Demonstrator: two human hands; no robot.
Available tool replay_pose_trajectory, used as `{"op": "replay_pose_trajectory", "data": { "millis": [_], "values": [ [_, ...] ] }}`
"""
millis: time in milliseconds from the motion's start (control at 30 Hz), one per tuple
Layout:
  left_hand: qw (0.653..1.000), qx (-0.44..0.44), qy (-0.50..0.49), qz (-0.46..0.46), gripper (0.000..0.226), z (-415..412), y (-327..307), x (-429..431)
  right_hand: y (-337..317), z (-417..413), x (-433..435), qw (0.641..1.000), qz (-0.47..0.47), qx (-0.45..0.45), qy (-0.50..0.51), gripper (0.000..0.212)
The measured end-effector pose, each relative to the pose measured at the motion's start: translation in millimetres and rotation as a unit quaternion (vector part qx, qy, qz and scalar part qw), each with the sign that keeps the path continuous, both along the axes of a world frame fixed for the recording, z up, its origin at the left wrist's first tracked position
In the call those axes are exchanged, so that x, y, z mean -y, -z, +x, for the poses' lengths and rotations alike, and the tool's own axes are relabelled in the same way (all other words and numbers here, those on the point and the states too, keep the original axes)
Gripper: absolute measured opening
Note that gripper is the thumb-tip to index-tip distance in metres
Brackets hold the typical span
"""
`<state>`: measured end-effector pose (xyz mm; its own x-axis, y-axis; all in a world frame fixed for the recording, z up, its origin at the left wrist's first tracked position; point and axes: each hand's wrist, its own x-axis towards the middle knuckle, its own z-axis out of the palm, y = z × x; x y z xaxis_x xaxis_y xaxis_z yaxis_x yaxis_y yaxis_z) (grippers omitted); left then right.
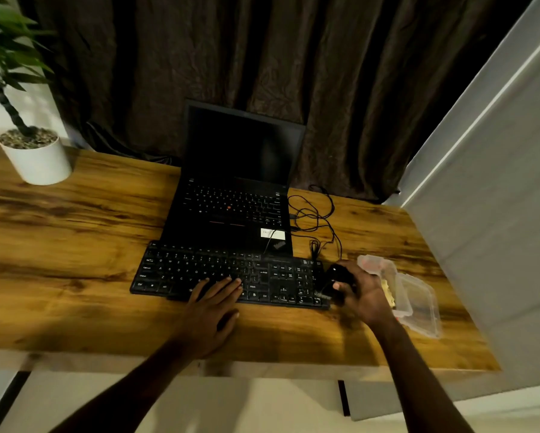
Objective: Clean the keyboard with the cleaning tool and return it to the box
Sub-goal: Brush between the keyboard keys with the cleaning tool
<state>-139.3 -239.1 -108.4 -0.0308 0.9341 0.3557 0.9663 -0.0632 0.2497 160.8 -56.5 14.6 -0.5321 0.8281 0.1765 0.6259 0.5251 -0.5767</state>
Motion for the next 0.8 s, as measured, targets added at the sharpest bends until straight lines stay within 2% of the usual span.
{"op": "replay_pose_trajectory", "data": {
  "millis": [167, 300, 567, 800],
  "values": [
    [1.0, -0.008, 0.0, -0.014, 0.053, 0, 0, 1, 15, -25, 1, 0.997, -0.062, 0.038, -0.013, 0.05],
    [1.0, -0.009, 0.002, -0.012, 0.053, -1, -2, 0, 0, -26, 4, 0.998, -0.06, 0.001, -0.012, 0.045],
    [1.0, -0.002, 0.004, -0.008, 0.053, 0, -2, 1, -4, -2, -6, 1.0, -0.009, 0.025, 0.005, 0.049],
    [1.0, -0.013, 0.006, 0.0, 0.053, 1, -2, 1, 19, -46, 12, 0.995, -0.074, 0.059, -0.007, 0.049]
  ]
}}
